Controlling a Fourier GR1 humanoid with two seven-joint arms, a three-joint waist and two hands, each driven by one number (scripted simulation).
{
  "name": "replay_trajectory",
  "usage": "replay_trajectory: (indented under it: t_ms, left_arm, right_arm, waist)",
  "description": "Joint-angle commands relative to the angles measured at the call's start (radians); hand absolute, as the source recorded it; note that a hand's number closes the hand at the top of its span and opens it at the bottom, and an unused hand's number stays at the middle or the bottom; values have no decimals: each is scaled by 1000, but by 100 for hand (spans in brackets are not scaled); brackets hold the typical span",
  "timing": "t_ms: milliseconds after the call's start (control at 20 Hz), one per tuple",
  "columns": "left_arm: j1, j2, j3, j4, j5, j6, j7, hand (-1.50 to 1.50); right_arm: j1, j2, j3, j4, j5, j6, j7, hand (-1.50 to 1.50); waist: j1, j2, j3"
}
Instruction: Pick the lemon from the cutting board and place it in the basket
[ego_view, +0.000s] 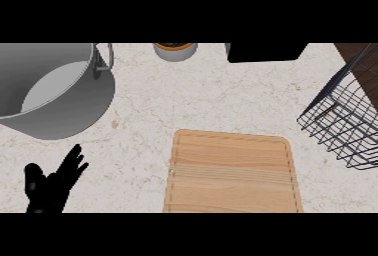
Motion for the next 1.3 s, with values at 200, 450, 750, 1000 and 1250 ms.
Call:
replay_trajectory:
  t_ms: [200, 450, 750, 1000, 1250]
  left_arm:
    - [-14, -10, -27, 81, -25, -23, 9, 0]
    - [-64, -24, -24, 141, -34, -28, 3, 0]
    - [-65, -35, -46, 65, -46, -25, 62, 0]
    - [-83, -12, -25, 79, -28, -56, 86, 0]
    - [-67, -55, -48, 69, -62, -21, 51, 0]
  right_arm:
    - [-120, -188, -280, 293, -323, 250, 222, 150]
    - [-268, -267, -180, 367, -258, 161, 281, 150]
    - [-453, -252, 41, 482, -169, 161, 228, 150]
    - [-582, -231, 126, 653, -211, 277, 241, 150]
    - [-747, -143, 267, 722, -208, 302, 323, 150]
  waist:
    - [52, 11, -1]
    - [80, 17, 0]
    - [95, 17, 2]
    - [98, 19, 2]
    - [99, 17, 2]
